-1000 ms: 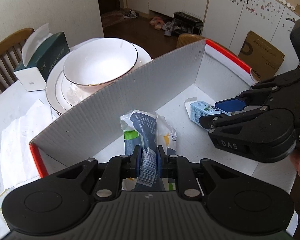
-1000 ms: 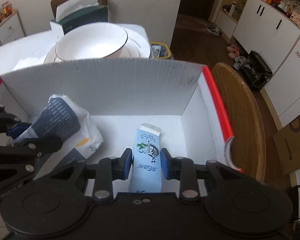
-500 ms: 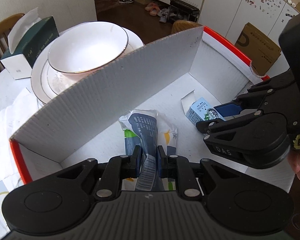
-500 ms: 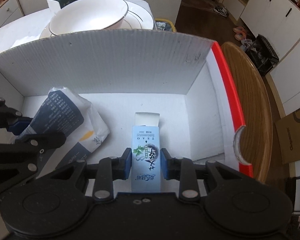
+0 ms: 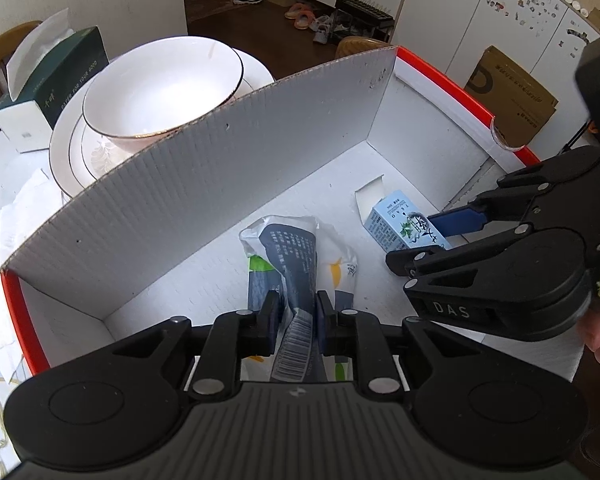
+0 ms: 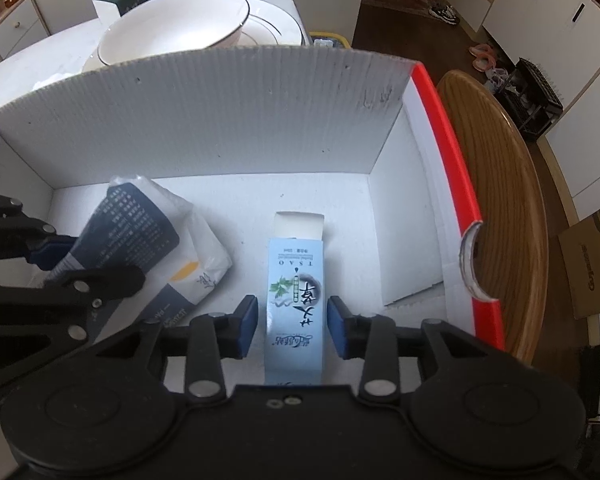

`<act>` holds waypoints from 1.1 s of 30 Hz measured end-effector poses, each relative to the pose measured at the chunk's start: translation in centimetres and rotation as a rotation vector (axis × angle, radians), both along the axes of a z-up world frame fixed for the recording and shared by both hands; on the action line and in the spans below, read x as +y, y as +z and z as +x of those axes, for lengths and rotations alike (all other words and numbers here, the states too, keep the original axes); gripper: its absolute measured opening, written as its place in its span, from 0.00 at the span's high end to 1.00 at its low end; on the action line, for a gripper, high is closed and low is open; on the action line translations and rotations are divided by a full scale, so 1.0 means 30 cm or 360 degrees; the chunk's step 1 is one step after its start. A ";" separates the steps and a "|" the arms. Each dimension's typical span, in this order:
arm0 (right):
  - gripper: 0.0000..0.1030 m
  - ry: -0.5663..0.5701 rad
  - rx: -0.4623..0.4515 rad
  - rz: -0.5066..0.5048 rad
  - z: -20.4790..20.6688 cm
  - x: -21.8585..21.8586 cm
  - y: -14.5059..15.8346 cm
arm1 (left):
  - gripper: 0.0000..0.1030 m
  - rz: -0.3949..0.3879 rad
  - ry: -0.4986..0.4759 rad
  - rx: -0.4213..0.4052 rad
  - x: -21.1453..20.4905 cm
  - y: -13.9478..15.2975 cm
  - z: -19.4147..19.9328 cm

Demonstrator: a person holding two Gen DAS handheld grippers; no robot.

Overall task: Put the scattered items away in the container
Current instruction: 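Lower both items into the red box and open both grippers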

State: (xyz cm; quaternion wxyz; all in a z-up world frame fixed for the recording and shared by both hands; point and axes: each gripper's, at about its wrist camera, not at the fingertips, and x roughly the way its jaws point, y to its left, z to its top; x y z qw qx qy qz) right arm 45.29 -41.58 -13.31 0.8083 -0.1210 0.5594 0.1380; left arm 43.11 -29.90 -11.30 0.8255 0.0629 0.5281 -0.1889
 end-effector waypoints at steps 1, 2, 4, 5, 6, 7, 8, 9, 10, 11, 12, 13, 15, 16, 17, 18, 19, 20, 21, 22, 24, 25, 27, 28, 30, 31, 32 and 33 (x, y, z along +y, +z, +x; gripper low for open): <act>0.61 0.0006 -0.0006 0.0007 -0.003 -0.003 0.007 | 0.83 -0.0005 -0.0003 0.0002 -0.002 0.000 -0.003; 0.59 0.0011 -0.0016 0.0011 -0.005 -0.004 0.013 | 0.83 -0.0006 -0.0004 0.0002 -0.001 0.000 -0.006; 0.56 0.0023 -0.0032 0.0032 -0.012 -0.007 0.025 | 0.82 0.0000 -0.0011 -0.0002 -0.001 0.000 -0.013; 0.53 0.0031 -0.0037 0.0043 -0.019 -0.005 0.030 | 0.82 0.0001 -0.0015 -0.0004 -0.001 0.000 -0.016; 0.52 0.0041 -0.0043 0.0050 -0.023 -0.007 0.036 | 0.82 0.0002 -0.0015 -0.0004 0.000 0.001 -0.021; 0.50 0.0056 -0.0052 0.0054 -0.022 -0.012 0.040 | 0.82 0.0000 -0.0013 0.0000 0.001 0.001 -0.023; 0.48 0.0068 -0.0062 0.0059 -0.025 -0.013 0.046 | 0.82 -0.0005 -0.0011 0.0003 0.004 0.002 -0.026; 0.47 0.0075 -0.0072 0.0067 -0.030 -0.013 0.052 | 0.81 -0.0006 -0.0002 0.0009 0.008 0.003 -0.027; 0.44 0.0081 -0.0080 0.0077 -0.040 -0.011 0.059 | 0.80 -0.0004 0.0012 0.0023 0.009 0.003 -0.027; 0.43 0.0087 -0.0089 0.0089 -0.043 -0.015 0.066 | 0.78 -0.0006 0.0021 0.0038 0.012 0.001 -0.027; 0.42 0.0090 -0.0101 0.0094 -0.045 -0.020 0.073 | 0.77 -0.0009 0.0025 0.0039 0.016 0.001 -0.030; 0.41 0.0093 -0.0110 0.0100 -0.047 -0.024 0.080 | 0.77 -0.0010 0.0028 0.0031 0.019 0.002 -0.034; 0.39 0.0102 -0.0132 0.0105 -0.051 -0.029 0.092 | 0.72 -0.0008 0.0028 0.0016 0.023 0.007 -0.042; 0.37 0.0104 -0.0148 0.0104 -0.065 -0.028 0.099 | 0.71 -0.0011 0.0027 0.0007 0.026 0.011 -0.046; 0.34 0.0105 -0.0162 0.0104 -0.067 -0.032 0.106 | 0.67 -0.0014 0.0023 -0.0001 0.028 0.017 -0.050; 0.34 0.0100 -0.0177 0.0103 -0.068 -0.039 0.112 | 0.56 -0.0017 0.0020 -0.0010 0.030 0.023 -0.054; 0.34 0.0094 -0.0187 0.0108 -0.074 -0.042 0.121 | 0.47 -0.0024 0.0018 -0.0019 0.031 0.030 -0.059; 0.34 0.0086 -0.0191 0.0116 -0.075 -0.050 0.128 | 0.34 -0.0032 0.0020 -0.0032 0.033 0.038 -0.064; 0.34 0.0077 -0.0197 0.0124 -0.079 -0.057 0.133 | 0.33 -0.0039 0.0020 -0.0050 0.033 0.047 -0.070; 0.34 0.0067 -0.0204 0.0130 -0.097 -0.055 0.144 | 0.33 -0.0038 0.0016 -0.0058 0.031 0.054 -0.075; 0.34 0.0057 -0.0218 0.0148 -0.113 -0.071 0.158 | 0.33 -0.0038 0.0010 -0.0073 0.028 0.067 -0.085; 0.34 0.0056 -0.0226 0.0156 -0.117 -0.077 0.166 | 0.33 -0.0040 0.0010 -0.0085 0.028 0.074 -0.090; 0.33 0.0060 -0.0244 0.0167 -0.127 -0.088 0.181 | 0.33 -0.0047 0.0014 -0.0100 0.029 0.085 -0.099; 0.33 0.0060 -0.0252 0.0175 -0.136 -0.088 0.190 | 0.33 -0.0055 0.0019 -0.0104 0.032 0.091 -0.103; 0.31 0.0055 -0.0262 0.0198 -0.145 -0.096 0.202 | 0.33 -0.0068 0.0031 -0.0112 0.037 0.102 -0.110; 0.31 0.0052 -0.0269 0.0207 -0.150 -0.100 0.208 | 0.33 -0.0072 0.0037 -0.0116 0.039 0.106 -0.113; 0.31 0.0050 -0.0274 0.0217 -0.155 -0.103 0.214 | 0.33 -0.0076 0.0042 -0.0120 0.040 0.111 -0.116; 0.30 0.0047 -0.0277 0.0228 -0.160 -0.106 0.217 | 0.33 -0.0080 0.0043 -0.0129 0.042 0.116 -0.120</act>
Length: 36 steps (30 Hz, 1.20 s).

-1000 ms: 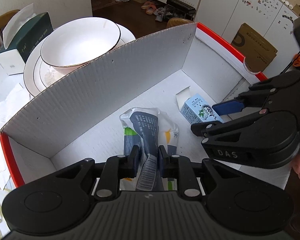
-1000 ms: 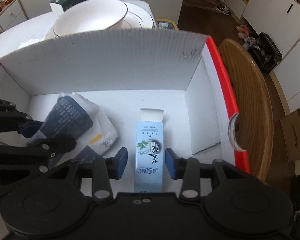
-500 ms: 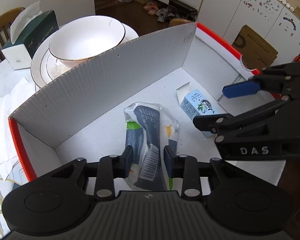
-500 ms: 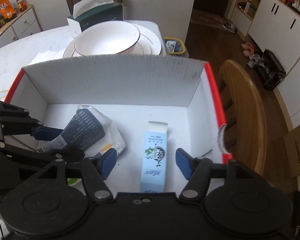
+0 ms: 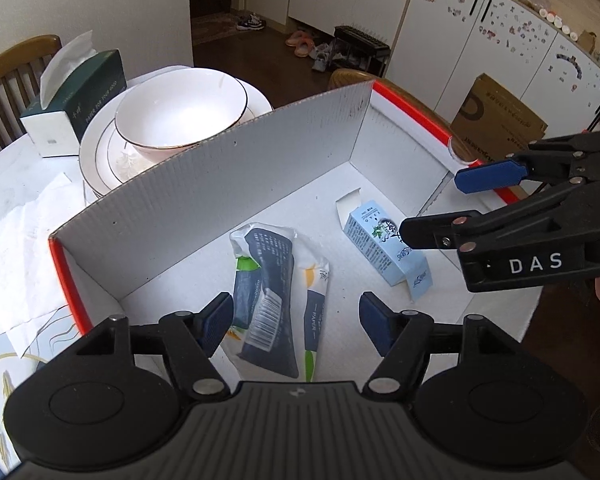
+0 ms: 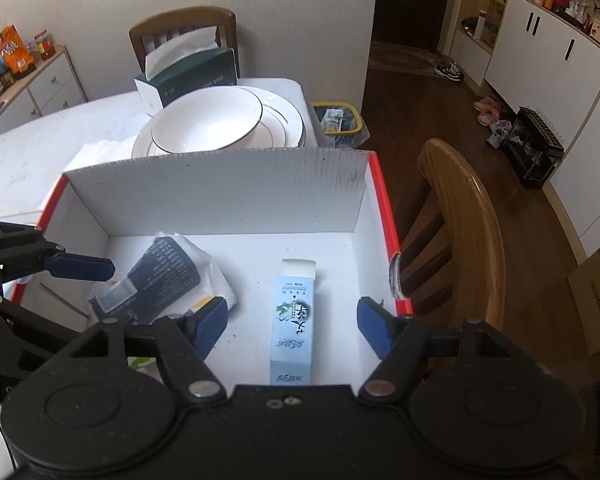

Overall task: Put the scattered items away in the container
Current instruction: 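Lower both items into the red box and open both grippers, then move both grippers back from the box to the snack pile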

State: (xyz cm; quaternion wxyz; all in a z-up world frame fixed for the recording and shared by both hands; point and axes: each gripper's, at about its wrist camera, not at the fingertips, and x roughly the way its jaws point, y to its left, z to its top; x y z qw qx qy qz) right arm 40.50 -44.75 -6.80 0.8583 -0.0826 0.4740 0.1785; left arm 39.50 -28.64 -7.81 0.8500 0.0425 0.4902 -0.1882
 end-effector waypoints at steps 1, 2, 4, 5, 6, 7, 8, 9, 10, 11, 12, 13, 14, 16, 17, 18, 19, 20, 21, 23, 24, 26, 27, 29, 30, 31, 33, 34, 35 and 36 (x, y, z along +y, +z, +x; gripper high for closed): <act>0.28 -0.0003 -0.0003 0.0010 -0.004 -0.001 0.004 | 0.33 -0.0003 -0.0002 -0.0012 0.003 0.007 -0.007; 0.27 -0.0005 -0.0009 0.0021 -0.009 -0.003 0.009 | 0.33 -0.0004 -0.0005 -0.0023 0.004 0.013 -0.012; 0.26 -0.0005 -0.0017 0.0042 -0.019 -0.003 0.018 | 0.33 -0.0002 -0.0007 -0.0049 0.006 0.025 -0.025; 0.26 -0.0006 -0.0021 0.0052 -0.023 0.000 0.023 | 0.33 0.0001 -0.0007 -0.0067 0.007 0.032 -0.032; 0.25 -0.0007 -0.0026 0.0059 -0.028 0.000 0.029 | 0.33 0.0005 -0.0005 -0.0083 0.008 0.038 -0.040; 0.24 -0.0007 -0.0033 0.0067 -0.034 0.001 0.035 | 0.33 0.0008 -0.0004 -0.0096 0.009 0.044 -0.046; 0.23 -0.0005 -0.0040 0.0076 -0.040 0.002 0.043 | 0.33 0.0006 -0.0005 -0.0108 0.011 0.051 -0.053; 0.23 -0.0007 -0.0049 0.0084 -0.047 0.003 0.050 | 0.33 0.0000 -0.0006 -0.0123 0.015 0.059 -0.060; 0.22 -0.0009 -0.0057 0.0093 -0.054 0.005 0.059 | 0.33 -0.0003 -0.0005 -0.0135 0.019 0.065 -0.067; 0.21 -0.0009 -0.0064 0.0103 -0.061 0.006 0.068 | 0.33 -0.0005 -0.0004 -0.0147 0.023 0.072 -0.075; 0.21 -0.0009 -0.0070 0.0111 -0.069 0.008 0.075 | 0.33 -0.0009 -0.0003 -0.0159 0.029 0.080 -0.084; 0.19 -0.0006 -0.0078 0.0117 -0.078 0.012 0.083 | 0.33 -0.0012 -0.0001 -0.0171 0.033 0.086 -0.092; 0.18 -0.0004 -0.0088 0.0122 -0.087 0.015 0.092 | 0.33 -0.0014 0.0000 -0.0184 0.039 0.093 -0.101; 0.17 0.0004 -0.0112 0.0128 -0.108 0.024 0.109 | 0.33 -0.0029 0.0004 -0.0203 0.052 0.107 -0.119; 0.16 0.0006 -0.0126 0.0129 -0.120 0.029 0.118 | 0.33 -0.0038 0.0002 -0.0209 0.061 0.114 -0.129; 0.15 0.0007 -0.0139 0.0131 -0.130 0.035 0.126 | 0.33 -0.0046 0.0000 -0.0221 0.069 0.122 -0.140; 0.15 0.0007 -0.0151 0.0136 -0.142 0.040 0.134 | 0.33 -0.0050 0.0001 -0.0230 0.077 0.129 -0.149; 0.14 0.0005 -0.0159 0.0143 -0.155 0.044 0.143 | 0.33 -0.0052 0.0001 -0.0236 0.084 0.136 -0.160; 0.14 0.0002 -0.0166 0.0153 -0.167 0.048 0.151 | 0.33 -0.0059 0.0000 -0.0242 0.093 0.143 -0.170; 0.13 -0.0001 -0.0180 0.0169 -0.192 0.060 0.165 | 0.32 -0.0063 -0.0002 -0.0255 0.111 0.157 -0.192; 0.12 -0.0005 -0.0188 0.0172 -0.203 0.068 0.172 | 0.30 -0.0068 -0.0002 -0.0267 0.122 0.165 -0.205; 0.12 -0.0010 -0.0206 0.0181 -0.228 0.085 0.183 | 0.30 -0.0077 0.0000 -0.0286 0.146 0.178 -0.227; 0.11 -0.0011 -0.0213 0.0186 -0.240 0.095 0.189 | 0.29 -0.0088 -0.0004 -0.0293 0.160 0.183 -0.238; 0.10 -0.0015 -0.0232 0.0194 -0.266 0.113 0.202 | 0.27 -0.0093 -0.0001 -0.0307 0.188 0.192 -0.259; 0.10 -0.0016 -0.0238 0.0202 -0.279 0.122 0.208 | 0.27 -0.0097 0.0005 -0.0316 0.205 0.196 -0.270; 0.09 -0.0019 -0.0244 0.0208 -0.291 0.133 0.214 | 0.27 -0.0106 0.0008 -0.0320 0.222 0.198 -0.281; 0.09 -0.0026 -0.0260 0.0213 -0.318 0.153 0.223 | 0.26 -0.0116 0.0017 -0.0322 0.256 0.203 -0.302; 0.09 -0.0028 -0.0266 0.0216 -0.331 0.166 0.226 | 0.25 -0.0122 0.0019 -0.0332 0.274 0.205 -0.315; 0.08 -0.0030 -0.0271 0.0219 -0.342 0.180 0.227 | 0.23 -0.0122 0.0026 -0.0340 0.293 0.207 -0.327; 0.08 -0.0034 -0.0277 0.0223 -0.354 0.194 0.229 | 0.21 -0.0123 0.0035 -0.0343 0.311 0.209 -0.337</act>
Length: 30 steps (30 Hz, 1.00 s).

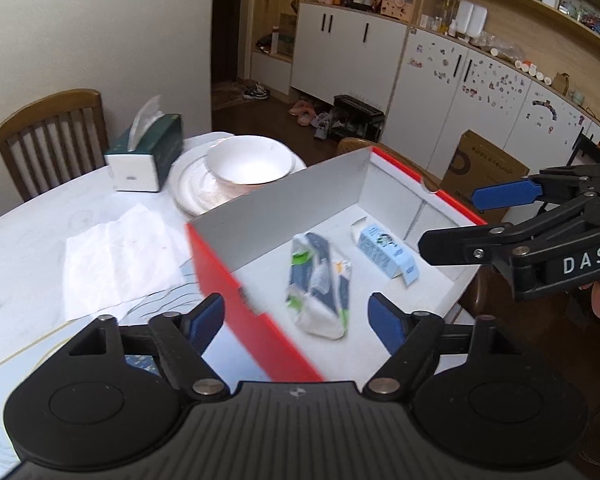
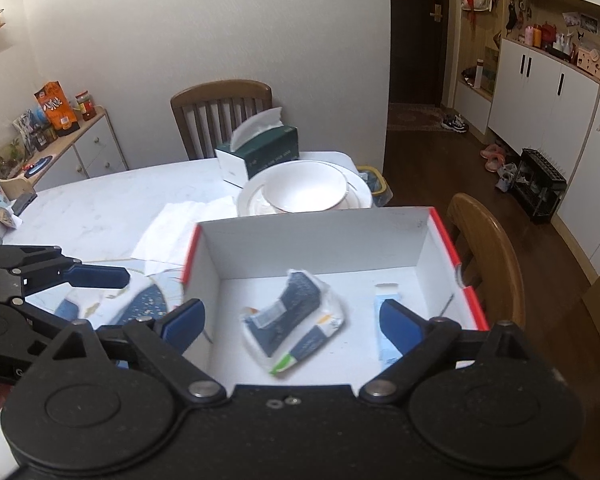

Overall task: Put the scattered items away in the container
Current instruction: 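Move both grippers back from the box to the snack pile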

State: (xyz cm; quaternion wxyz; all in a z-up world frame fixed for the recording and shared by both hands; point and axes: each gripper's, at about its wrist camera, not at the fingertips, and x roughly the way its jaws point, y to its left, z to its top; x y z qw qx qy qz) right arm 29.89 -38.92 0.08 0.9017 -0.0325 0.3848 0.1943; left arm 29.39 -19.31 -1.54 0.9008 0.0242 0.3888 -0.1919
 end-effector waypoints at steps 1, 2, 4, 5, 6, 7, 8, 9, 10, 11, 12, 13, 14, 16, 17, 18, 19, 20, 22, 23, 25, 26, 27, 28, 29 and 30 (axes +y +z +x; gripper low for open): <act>0.08 -0.0004 -0.0004 0.0004 -0.011 0.015 0.001 | 0.21 -0.0011 0.0002 -0.0005 0.019 0.002 -0.012; 0.07 -0.0004 -0.0009 0.0007 -0.022 0.032 0.002 | 0.21 -0.0015 0.0004 -0.0012 0.036 0.005 -0.023; 0.07 0.0001 -0.0030 0.0002 -0.047 0.069 0.000 | 0.20 -0.0015 0.0013 -0.0021 0.073 0.008 -0.047; 0.07 0.0003 -0.0043 -0.0009 -0.061 0.089 -0.001 | 0.20 -0.0022 0.0012 -0.0024 0.091 0.009 -0.060; 0.07 0.0008 -0.0054 -0.0019 -0.072 0.108 -0.002 | 0.19 -0.0023 0.0016 -0.0024 0.108 0.009 -0.073; 0.06 0.0013 -0.0063 -0.0024 -0.084 0.127 -0.002 | 0.19 -0.0025 0.0024 -0.0022 0.128 0.009 -0.084; 0.06 0.0018 -0.0068 -0.0022 -0.094 0.145 -0.003 | 0.18 -0.0032 0.0034 -0.0016 0.149 0.008 -0.093; 0.06 0.0022 -0.0069 -0.0017 -0.104 0.162 -0.003 | 0.17 -0.0043 0.0044 -0.0003 0.170 0.007 -0.101; 0.06 0.0024 -0.0070 -0.0011 -0.114 0.178 -0.004 | 0.17 -0.0058 0.0055 0.0014 0.193 0.005 -0.108; 0.06 0.0024 -0.0072 -0.0007 -0.124 0.195 -0.003 | 0.17 -0.0066 0.0069 0.0031 0.213 0.002 -0.115; 0.06 0.0023 -0.0079 -0.0006 -0.133 0.212 -0.002 | 0.17 -0.0059 0.0088 0.0044 0.231 -0.001 -0.123; 0.06 0.0021 -0.0091 -0.0006 -0.142 0.231 0.000 | 0.17 -0.0060 0.0100 0.0047 0.251 -0.003 -0.131; 0.06 0.0017 -0.0101 -0.0002 -0.152 0.248 0.002 | 0.17 -0.0071 0.0103 0.0044 0.270 -0.005 -0.142; 0.06 0.0013 -0.0100 0.0016 -0.166 0.280 0.003 | 0.15 -0.0077 0.0120 0.0047 0.308 -0.010 -0.158; 0.06 0.0008 -0.0099 0.0025 -0.175 0.296 0.003 | 0.14 -0.0082 0.0126 0.0045 0.326 -0.012 -0.167; 0.06 0.0007 -0.0098 0.0030 -0.184 0.312 0.000 | 0.13 -0.0087 0.0131 0.0041 0.344 -0.015 -0.176; 0.06 0.0011 -0.0095 0.0031 -0.192 0.330 -0.002 | 0.13 -0.0087 0.0139 0.0037 0.362 -0.017 -0.186; 0.06 0.0015 -0.0094 0.0028 -0.202 0.348 -0.004 | 0.12 -0.0089 0.0146 0.0032 0.380 -0.018 -0.195; 0.06 0.0029 -0.0092 0.0015 -0.223 0.383 -0.011 | 0.05 -0.0094 0.0159 0.0026 0.418 -0.023 -0.215; 0.06 0.0034 -0.0090 0.0008 -0.232 0.401 -0.015 | 0.01 -0.0096 0.0166 0.0022 0.437 -0.026 -0.225; 0.06 0.0035 -0.0086 0.0002 -0.248 0.435 -0.023 | 0.01 -0.0099 0.0172 0.0019 0.473 -0.030 -0.243; 0.06 0.0034 -0.0081 0.0002 -0.255 0.449 -0.026 | 0.01 -0.0104 0.0174 0.0024 0.489 -0.034 -0.253; 0.06 0.0032 -0.0075 0.0005 -0.261 0.463 -0.029 | 0.01 -0.0107 0.0178 0.0026 0.507 -0.038 -0.261; 0.06 0.0028 -0.0070 0.0007 -0.268 0.475 -0.032 | 0.01 -0.0108 0.0183 0.0025 0.522 -0.040 -0.269; 0.06 0.0025 -0.0066 0.0010 -0.274 0.487 -0.035 | 0.01 -0.0111 0.0186 0.0023 0.537 -0.044 -0.278; 0.06 0.0021 -0.0063 0.0010 -0.282 0.500 -0.037 | 0.01 -0.0115 0.0187 0.0019 0.554 -0.048 -0.287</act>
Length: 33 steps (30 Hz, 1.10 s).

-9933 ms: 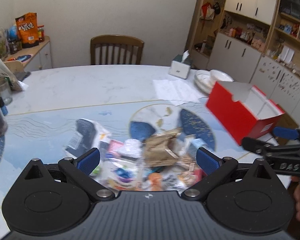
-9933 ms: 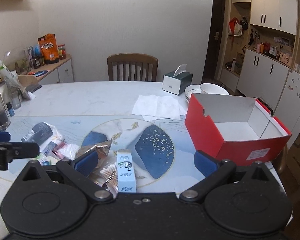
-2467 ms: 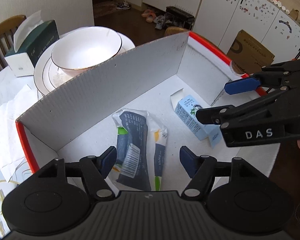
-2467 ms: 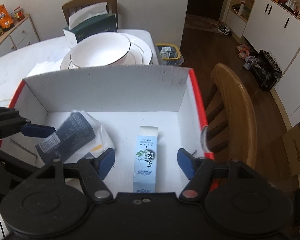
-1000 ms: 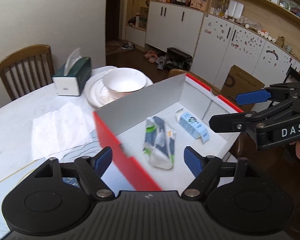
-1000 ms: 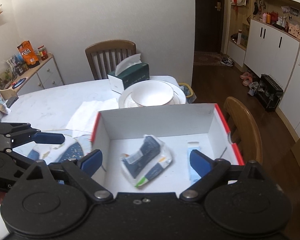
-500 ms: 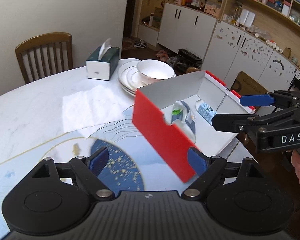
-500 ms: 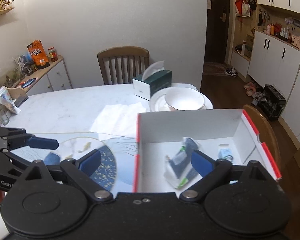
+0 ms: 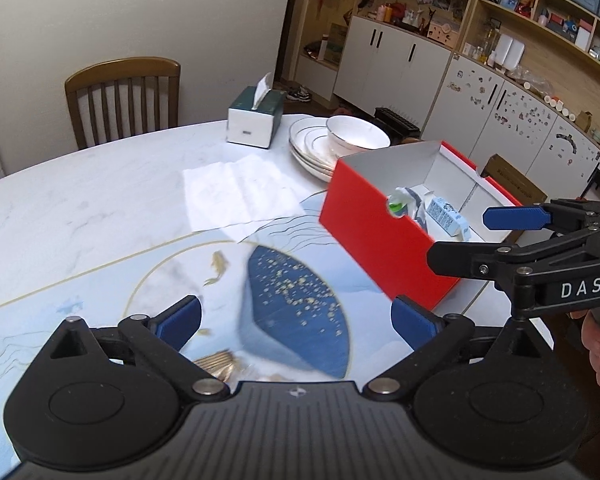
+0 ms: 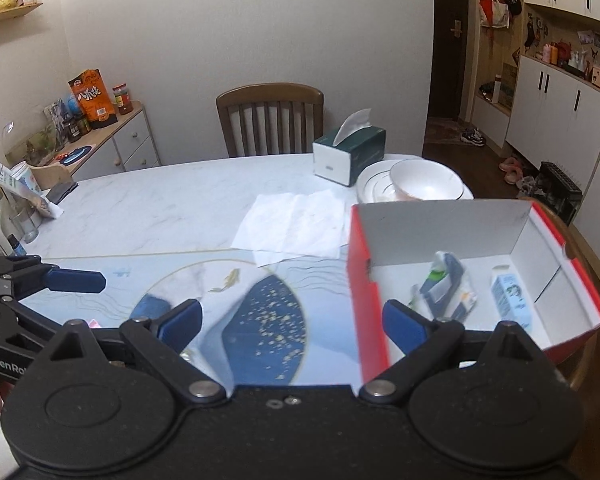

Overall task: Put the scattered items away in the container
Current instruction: 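Move both grippers back from the box to the snack pile, then grasp the blueberry bread bag with left gripper while right grasps the gold ZHOUSHI packet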

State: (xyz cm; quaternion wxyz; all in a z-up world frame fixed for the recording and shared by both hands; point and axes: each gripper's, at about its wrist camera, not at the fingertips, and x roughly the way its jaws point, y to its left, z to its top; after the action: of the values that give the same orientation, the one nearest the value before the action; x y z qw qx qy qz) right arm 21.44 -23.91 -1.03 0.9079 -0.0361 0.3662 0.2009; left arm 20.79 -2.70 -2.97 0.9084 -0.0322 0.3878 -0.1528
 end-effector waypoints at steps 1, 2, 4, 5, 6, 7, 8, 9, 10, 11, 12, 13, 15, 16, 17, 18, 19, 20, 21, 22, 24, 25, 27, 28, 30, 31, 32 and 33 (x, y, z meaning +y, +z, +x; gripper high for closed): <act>0.06 -0.0002 0.0002 0.0000 -0.006 0.013 -0.002 | 0.01 0.0001 0.0005 -0.0002 0.015 -0.002 -0.008; 0.06 -0.0003 0.0004 0.0001 -0.013 0.025 -0.004 | 0.00 0.0006 0.0010 -0.0003 0.028 -0.005 -0.015; 0.06 -0.0013 0.0000 -0.0004 -0.027 0.045 -0.007 | 0.00 0.0015 0.0013 -0.0002 0.058 -0.011 -0.030; 0.06 -0.0023 -0.0008 -0.0010 -0.034 0.054 -0.008 | 0.00 0.0022 0.0016 0.0000 0.073 -0.015 -0.036; 0.06 -0.0032 -0.0018 -0.0018 -0.041 0.064 -0.010 | 0.00 0.0030 0.0022 0.0002 0.092 -0.021 -0.045; 0.06 -0.0030 -0.0024 -0.0030 -0.047 0.074 -0.013 | 0.00 0.0038 0.0032 0.0005 0.109 -0.026 -0.054; 0.06 -0.0023 -0.0029 -0.0042 -0.054 0.086 -0.018 | 0.00 0.0044 0.0040 0.0009 0.128 -0.033 -0.062; 0.06 -0.0019 -0.0031 -0.0053 -0.063 0.096 -0.024 | 0.00 0.0049 0.0046 0.0014 0.147 -0.040 -0.069; 0.06 -0.0014 -0.0029 -0.0062 -0.071 0.106 -0.031 | 0.00 0.0054 0.0050 0.0016 0.165 -0.046 -0.078; 0.06 -0.0006 -0.0023 -0.0066 -0.078 0.116 -0.038 | 0.00 0.0060 0.0052 0.0019 0.182 -0.053 -0.089; 0.06 0.0001 -0.0018 -0.0068 -0.087 0.125 -0.045 | 0.00 0.0072 0.0052 0.0020 0.199 -0.062 -0.099; 0.06 0.0009 -0.0014 -0.0071 -0.096 0.136 -0.052 | 0.00 0.0086 0.0052 0.0015 0.214 -0.070 -0.111; 0.06 0.0027 -0.0012 -0.0087 -0.114 0.158 -0.068 | 0.00 0.0123 0.0047 0.0008 0.240 -0.090 -0.135; 0.06 0.0039 -0.0006 -0.0093 -0.122 0.169 -0.076 | 0.00 0.0143 0.0049 0.0008 0.252 -0.100 -0.147; 0.06 0.0052 0.0001 -0.0096 -0.129 0.180 -0.084 | 0.00 0.0158 0.0054 0.0014 0.265 -0.112 -0.160; 0.06 0.0062 0.0010 -0.0100 -0.135 0.190 -0.092 | 0.00 0.0163 0.0058 0.0023 0.277 -0.124 -0.170; 0.06 0.0070 0.0019 -0.0103 -0.142 0.200 -0.100 | 0.00 0.0162 0.0064 0.0030 0.289 -0.134 -0.180; 0.06 0.0078 0.0030 -0.0106 -0.148 0.209 -0.108 | 0.00 0.0158 0.0074 0.0038 0.300 -0.144 -0.189; 0.06 0.0086 0.0043 -0.0109 -0.155 0.218 -0.116 | 0.00 0.0150 0.0079 0.0046 0.311 -0.153 -0.198; 0.07 0.0091 0.0053 -0.0115 -0.162 0.228 -0.124 | 0.00 0.0144 0.0080 0.0052 0.321 -0.163 -0.207; 0.07 0.0111 0.0069 -0.0134 -0.177 0.247 -0.141 | 0.00 0.0146 0.0095 0.0064 0.336 -0.183 -0.223; 0.08 0.0123 0.0076 -0.0146 -0.183 0.257 -0.149 | 0.00 0.0143 0.0096 0.0074 0.342 -0.193 -0.228; 0.08 0.0143 0.0079 -0.0161 -0.191 0.276 -0.161 | 0.00 0.0150 0.0105 0.0079 0.350 -0.211 -0.236; 0.08 0.0155 0.0080 -0.0167 -0.192 0.285 -0.167 | 0.00 0.0155 0.0104 0.0083 0.352 -0.221 -0.239; 0.08 0.0179 0.0084 -0.0182 -0.191 0.307 -0.179 | 0.00 0.0167 0.0105 0.0086 0.356 -0.242 -0.244; 0.09 0.0190 0.0092 -0.0185 -0.189 0.318 -0.185 | 0.00 0.0174 0.0113 0.0090 0.357 -0.252 -0.245; 0.09 0.0200 0.0102 -0.0183 -0.186 0.328 -0.191 | 0.00 0.0177 0.0118 0.0101 0.359 -0.262 -0.245; 0.09 0.0209 0.0108 -0.0179 -0.182 0.339 -0.196 | 0.00 0.0179 0.0123 0.0103 0.361 -0.272 -0.245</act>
State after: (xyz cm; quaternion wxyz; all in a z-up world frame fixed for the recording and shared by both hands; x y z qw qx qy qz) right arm 15.97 -13.74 -6.89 0.8763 -0.1042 0.4044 0.2402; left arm 13.44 8.11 -11.12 0.9010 -0.0010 0.4234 -0.0946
